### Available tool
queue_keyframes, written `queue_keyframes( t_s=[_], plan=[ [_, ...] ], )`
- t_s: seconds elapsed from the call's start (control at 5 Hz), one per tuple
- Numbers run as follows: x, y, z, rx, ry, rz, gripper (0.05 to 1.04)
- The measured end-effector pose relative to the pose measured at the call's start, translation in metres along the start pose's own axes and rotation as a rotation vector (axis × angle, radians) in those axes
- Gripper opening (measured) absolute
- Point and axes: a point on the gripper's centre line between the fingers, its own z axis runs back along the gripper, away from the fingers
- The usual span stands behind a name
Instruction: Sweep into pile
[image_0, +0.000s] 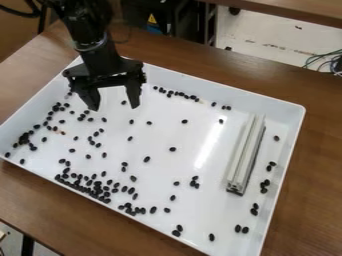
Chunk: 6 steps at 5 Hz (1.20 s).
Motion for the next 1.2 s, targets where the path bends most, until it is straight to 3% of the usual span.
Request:
queue_keyframes(
  t_s=[0.2, 0.4, 0.6, 0.8, 1.2],
  plan=[
    [-0.005, 0.001, -0.007, 0.007, 0.027, 0.0, 0.999],
    [-0.017, -0.011, -0.007, -0.002, 0.094, -0.043, 0.999],
    [-0.024, -0.031, -0.005, 0.005, 0.103, -0.128, 0.999],
    [-0.037, -0.059, 0.002, -0.016, 0.079, -0.228, 0.999],
    [-0.086, -0.131, 0.008, -0.099, 0.056, -0.371, 0.999]
  ],
)
